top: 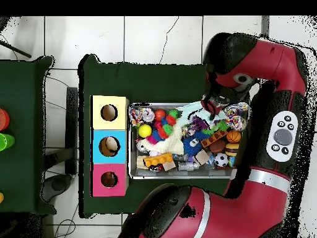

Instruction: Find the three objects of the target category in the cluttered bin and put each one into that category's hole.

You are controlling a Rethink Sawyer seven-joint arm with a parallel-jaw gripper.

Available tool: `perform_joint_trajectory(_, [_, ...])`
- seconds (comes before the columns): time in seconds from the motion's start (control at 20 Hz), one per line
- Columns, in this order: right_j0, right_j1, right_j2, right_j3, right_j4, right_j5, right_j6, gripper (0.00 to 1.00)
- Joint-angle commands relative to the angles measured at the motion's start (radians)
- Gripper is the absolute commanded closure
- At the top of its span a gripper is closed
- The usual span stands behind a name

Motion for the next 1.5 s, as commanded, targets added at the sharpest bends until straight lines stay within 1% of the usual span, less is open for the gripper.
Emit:
perform_joint_trajectory(0.05, [-0.037,0.047,0.092,-0.126,-0.059,0.141,-0.202,1.00])
perform_joint_trajectory(0.2, [-0.057,0.055,0.094,-0.141,-0.046,0.140,-0.207,1.00])
perform_joint_trajectory(0.25, [-0.064,0.064,0.097,-0.157,-0.044,0.147,-0.211,1.00])
perform_joint_trajectory(0.5, [-0.099,0.070,0.093,-0.183,-0.037,0.167,-0.248,1.00])
perform_joint_trajectory(0.7, [-0.119,0.051,0.088,-0.140,-0.015,0.143,-0.249,1.00])
perform_joint_trajectory(0.85, [-0.136,0.024,0.074,-0.090,-0.014,0.136,-0.279,1.00])
perform_joint_trajectory(1.0, [-0.156,0.015,0.082,-0.083,-0.005,0.142,-0.288,1.00])
perform_joint_trajectory(1.1, [-0.164,-0.009,0.080,-0.058,0.000,0.127,-0.304,1.00])
perform_joint_trajectory(1.15, [-0.172,-0.036,0.073,-0.013,0.009,0.105,-0.302,1.00])
perform_joint_trajectory(1.2, [-0.174,-0.044,0.069,-0.010,0.005,0.108,-0.311,1.00])
perform_joint_trajectory(1.25, [-0.183,-0.056,0.066,0.012,0.008,0.098,-0.313,1.00])
perform_joint_trajectory(1.4, [-0.194,-0.064,0.069,0.014,-0.002,0.103,-0.334,1.00])
perform_joint_trajectory(1.5, [-0.199,-0.069,0.068,0.025,-0.005,0.100,-0.329,1.00])
